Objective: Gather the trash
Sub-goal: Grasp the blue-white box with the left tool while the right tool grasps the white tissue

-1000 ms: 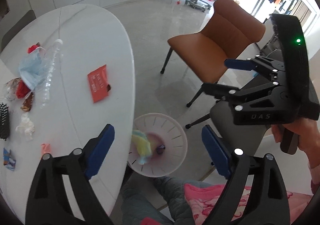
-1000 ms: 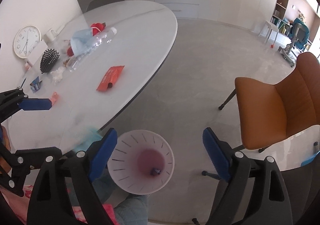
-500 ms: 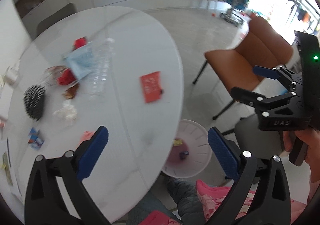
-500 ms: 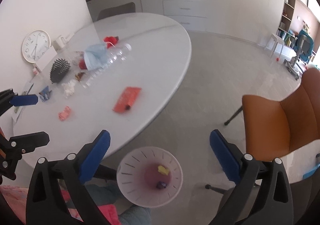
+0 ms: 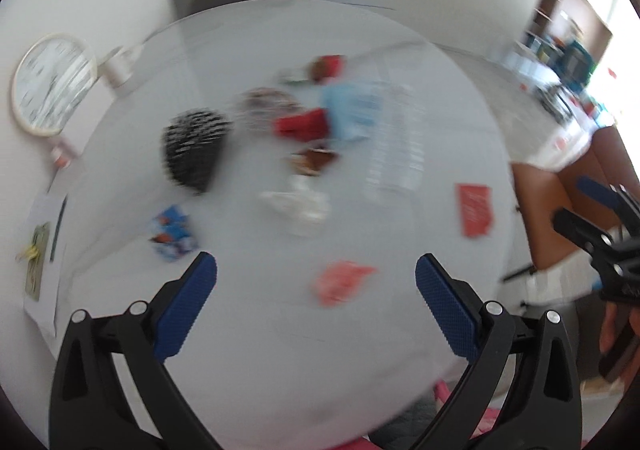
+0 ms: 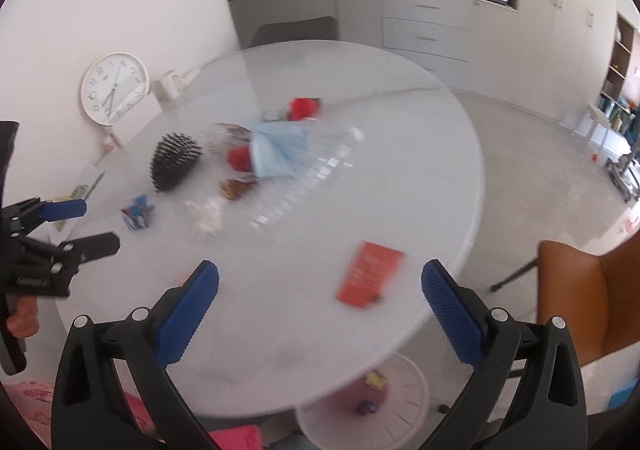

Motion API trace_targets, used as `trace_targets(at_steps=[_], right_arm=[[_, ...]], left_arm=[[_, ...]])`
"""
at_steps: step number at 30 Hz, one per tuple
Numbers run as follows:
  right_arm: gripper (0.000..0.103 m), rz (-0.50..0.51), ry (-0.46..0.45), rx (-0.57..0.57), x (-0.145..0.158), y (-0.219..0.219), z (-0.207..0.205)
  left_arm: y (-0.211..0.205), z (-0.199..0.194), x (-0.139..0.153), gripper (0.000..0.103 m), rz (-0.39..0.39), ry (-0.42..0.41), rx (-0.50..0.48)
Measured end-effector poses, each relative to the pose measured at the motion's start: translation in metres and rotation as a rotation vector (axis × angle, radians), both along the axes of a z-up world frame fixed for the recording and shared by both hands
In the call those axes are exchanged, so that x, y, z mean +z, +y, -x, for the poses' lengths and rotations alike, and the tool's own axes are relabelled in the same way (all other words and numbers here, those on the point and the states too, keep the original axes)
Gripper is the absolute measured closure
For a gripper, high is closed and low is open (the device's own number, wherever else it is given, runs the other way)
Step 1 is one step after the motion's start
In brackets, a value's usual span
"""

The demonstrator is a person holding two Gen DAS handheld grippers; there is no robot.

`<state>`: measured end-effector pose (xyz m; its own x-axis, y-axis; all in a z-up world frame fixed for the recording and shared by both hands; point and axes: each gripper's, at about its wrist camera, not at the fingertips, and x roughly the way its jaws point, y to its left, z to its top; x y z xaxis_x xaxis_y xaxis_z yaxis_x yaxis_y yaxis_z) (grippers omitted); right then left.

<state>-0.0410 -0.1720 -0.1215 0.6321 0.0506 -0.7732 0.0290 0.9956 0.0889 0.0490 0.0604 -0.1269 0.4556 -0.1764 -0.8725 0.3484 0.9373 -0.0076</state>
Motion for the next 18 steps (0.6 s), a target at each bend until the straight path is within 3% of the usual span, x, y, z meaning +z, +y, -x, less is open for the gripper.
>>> trace_targets(at_steps=[5,10,18], right_arm=[[0.002,-0.011,0.016,0.036,-0.01,0.048,-0.04],[0.002,-0.02,0.037,0.051,-0.029,0.095,-0.08],[0.002,0.003,0.084,0.082,-0.07,0.149,-0.131]], left_arm=[[0.062,-0.036,-0.016,0.008,-0.045,-0.015,0.077],[0.115,-0.073,-0.051,0.008,-0.026,0.061,0.2],[0.124,-0.114,-0.104,0.008,-0.041,0.128,0.24]])
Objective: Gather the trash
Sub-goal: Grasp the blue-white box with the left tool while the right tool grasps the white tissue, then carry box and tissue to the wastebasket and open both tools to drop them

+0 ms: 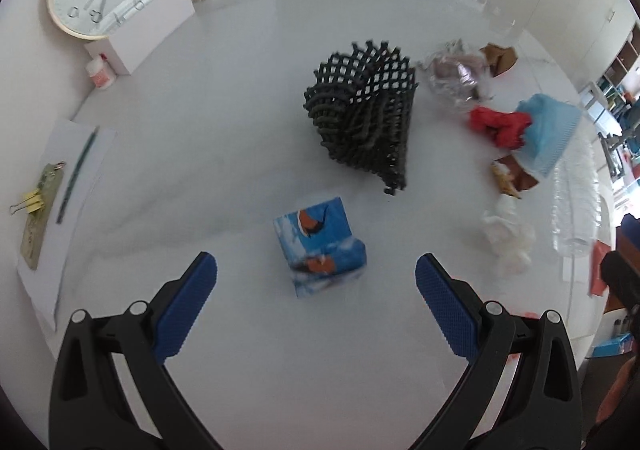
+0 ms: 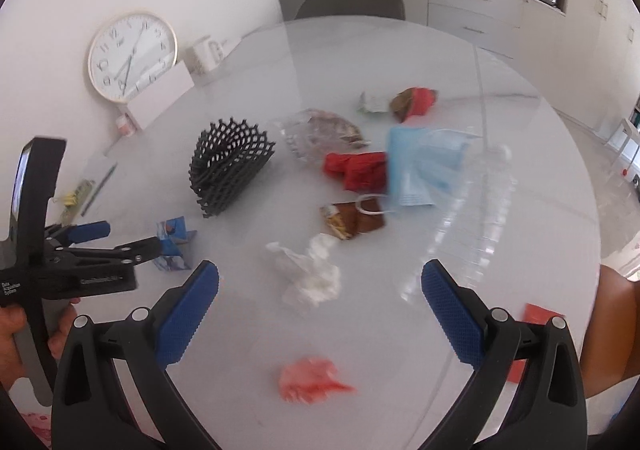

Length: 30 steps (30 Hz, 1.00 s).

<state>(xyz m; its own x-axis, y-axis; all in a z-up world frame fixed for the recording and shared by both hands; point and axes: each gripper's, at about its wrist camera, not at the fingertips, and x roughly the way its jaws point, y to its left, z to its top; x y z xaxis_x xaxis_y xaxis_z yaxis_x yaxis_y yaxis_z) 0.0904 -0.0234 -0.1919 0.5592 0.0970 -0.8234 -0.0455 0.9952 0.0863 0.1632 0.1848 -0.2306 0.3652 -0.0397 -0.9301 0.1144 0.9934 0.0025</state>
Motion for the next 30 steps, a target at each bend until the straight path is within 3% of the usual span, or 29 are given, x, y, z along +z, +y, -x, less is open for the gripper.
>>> trace_targets(at_steps=[9,12,14,16,23,26,30], right_arm=[[0.002,0.03,0.1,-0.043,-0.051,0.011,-0.029],[0.002,0.047,0.129,-0.067,-0.066,0.011,-0.038],[0.002,0.061,0.142,-0.072,-0.074,0.012,-0.042],[0.003,0.075,0.145,-0.064,-0.078,0.013,-0.045],[0.071,0.063,0.196,-0.059,-0.091,0.01,-0.05],[0.08,0.043,0.192,-0.067,-0.088,0.004,-0.048],[0.081,0.005,0.151,-0.067,-0.067,-0.002,-0.041]], left_arm=[[0.002,-0.026,-0.033,0.008,0.021,0.068,-0.013],[0.0,-0.032,-0.041,0.026,0.013,0.094,-0.017],[0.0,-0.035,-0.046,0.045,0.02,0.116,-0.021],[0.001,-0.036,-0.05,0.047,0.034,0.131,-0.015],[0.005,-0.033,-0.049,0.052,0.027,0.108,-0.02],[0.006,-0.032,-0.045,0.052,0.029,0.106,-0.023],[0.001,-0.027,-0.027,0.052,0.028,0.064,-0.065]])
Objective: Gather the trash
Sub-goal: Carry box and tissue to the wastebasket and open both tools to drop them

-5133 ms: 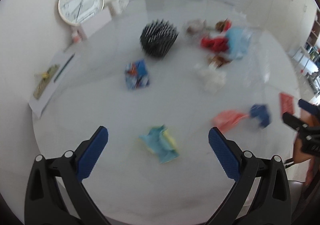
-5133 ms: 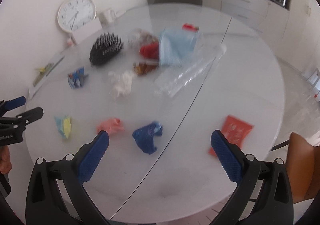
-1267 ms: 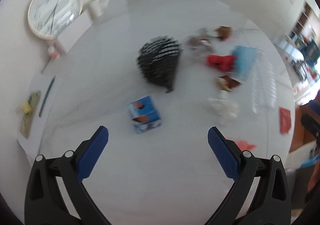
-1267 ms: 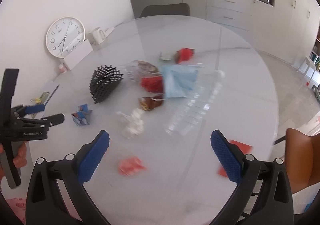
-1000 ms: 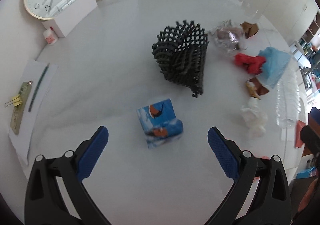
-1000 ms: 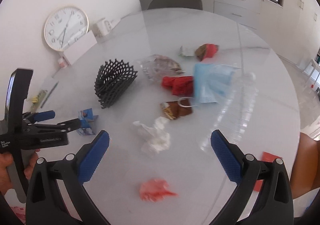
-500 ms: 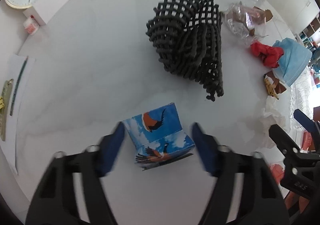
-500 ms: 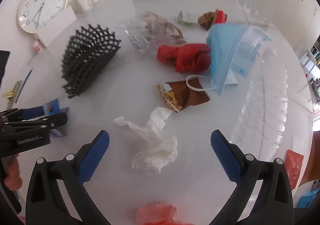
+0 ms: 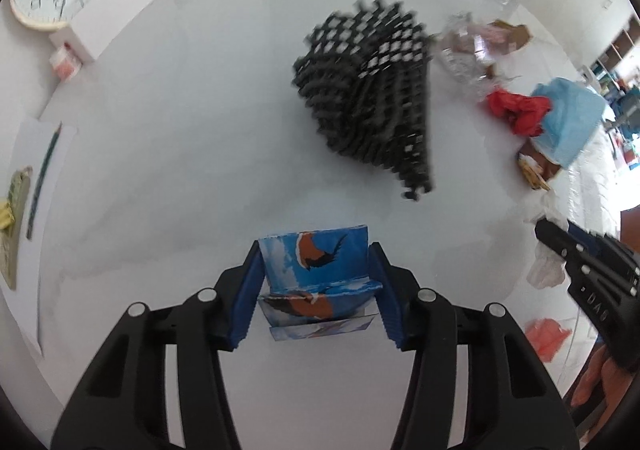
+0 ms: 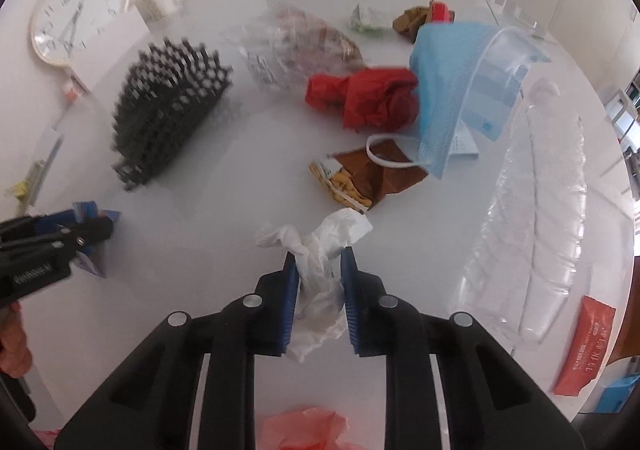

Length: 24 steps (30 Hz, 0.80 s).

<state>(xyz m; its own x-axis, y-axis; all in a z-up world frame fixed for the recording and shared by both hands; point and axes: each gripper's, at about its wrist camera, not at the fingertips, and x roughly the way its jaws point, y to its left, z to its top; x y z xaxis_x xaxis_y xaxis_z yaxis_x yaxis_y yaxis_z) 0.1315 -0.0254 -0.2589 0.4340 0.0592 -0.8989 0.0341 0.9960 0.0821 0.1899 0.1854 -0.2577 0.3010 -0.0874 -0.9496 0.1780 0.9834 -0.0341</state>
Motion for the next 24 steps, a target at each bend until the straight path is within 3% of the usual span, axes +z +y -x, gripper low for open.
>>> trace_targets(at_steps=[5,13,19,24], right_arm=[[0.081,-0.05,-0.072,0.011,0.039,-0.007,0.02],[0.081,-0.074,-0.161,-0.027,0.098,-0.035,0.098],[0.081,-0.064,-0.154,-0.1,0.108,-0.091,0.174],[0.081,-0.045,-0.134,-0.129,0.106,-0.15,0.24]], left_arm=[[-0.012,0.019,0.035,0.052,0.007,-0.071,-0.08],[-0.056,0.072,0.085,0.052,0.078,-0.114,-0.25],[-0.126,0.128,0.105,0.052,0.12,-0.135,-0.403],[-0.201,0.186,0.104,0.052,0.173,-0.1,-0.512]])
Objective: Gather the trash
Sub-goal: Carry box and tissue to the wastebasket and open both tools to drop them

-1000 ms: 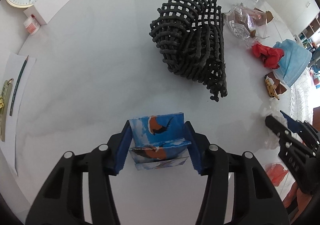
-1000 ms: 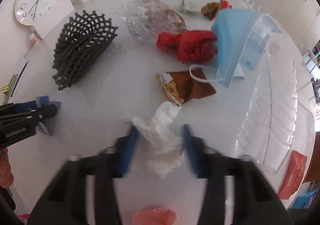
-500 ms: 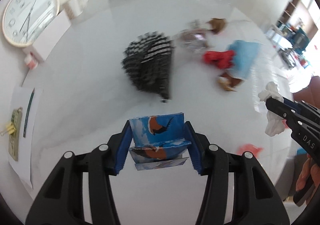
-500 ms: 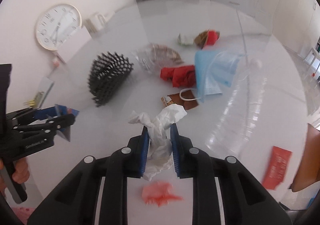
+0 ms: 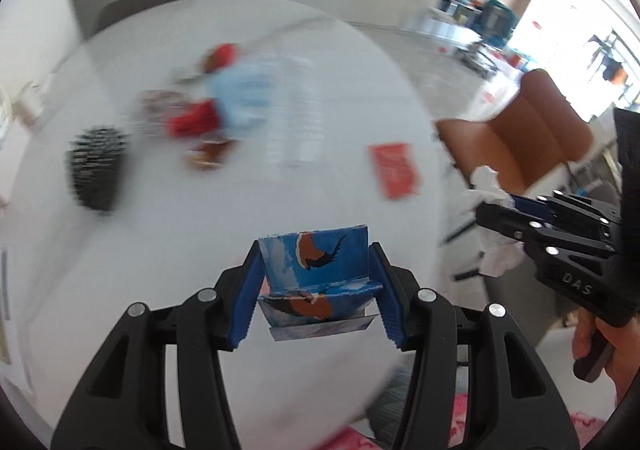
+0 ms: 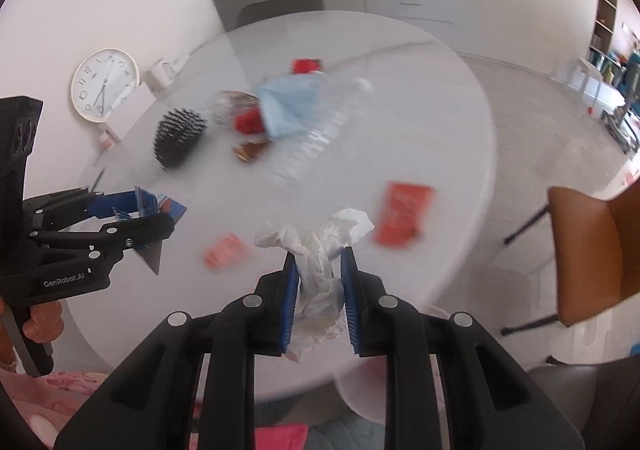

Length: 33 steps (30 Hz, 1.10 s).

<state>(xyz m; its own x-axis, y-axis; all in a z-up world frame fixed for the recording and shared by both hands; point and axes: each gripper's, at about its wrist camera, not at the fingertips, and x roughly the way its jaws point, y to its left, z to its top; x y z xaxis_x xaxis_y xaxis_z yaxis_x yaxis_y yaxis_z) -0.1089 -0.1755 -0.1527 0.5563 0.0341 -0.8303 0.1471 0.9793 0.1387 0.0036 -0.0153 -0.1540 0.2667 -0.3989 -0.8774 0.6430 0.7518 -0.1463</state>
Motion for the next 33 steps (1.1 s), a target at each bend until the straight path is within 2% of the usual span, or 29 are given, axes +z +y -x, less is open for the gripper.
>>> trace_targets(at_steps=[7,14,18,20,28,31,33], right_arm=[[0.08,0.009,0.015,0.033,-0.007,-0.071,0.064],[0.08,-0.017,0.044,0.069,-0.021,-0.112,0.09],[0.08,-0.044,0.044,0.081,-0.027,-0.126,0.093],[0.08,-0.058,0.042,0.088,-0.029,-0.13,0.094],[0.079,-0.069,0.047,0.13,-0.035,-0.131,0.089],[0.079,-0.073,0.048,0.132,-0.037,-0.132,0.088],[0.079,-0.076,0.052,0.135,-0.039,-0.131,0.087]], left_arm=[[-0.092,0.073,-0.024,0.052,-0.007,0.08,-0.062],[-0.14,0.107,-0.054,0.049,-0.067,0.139,-0.025],[-0.153,0.116,-0.059,0.041,-0.112,0.134,-0.017],[-0.156,0.119,-0.056,0.03,-0.112,0.117,-0.01],[-0.159,0.121,-0.053,0.029,-0.139,0.096,-0.003],[-0.156,0.117,-0.052,0.022,-0.137,0.103,0.009],[-0.153,0.116,-0.048,0.022,-0.135,0.094,0.013]])
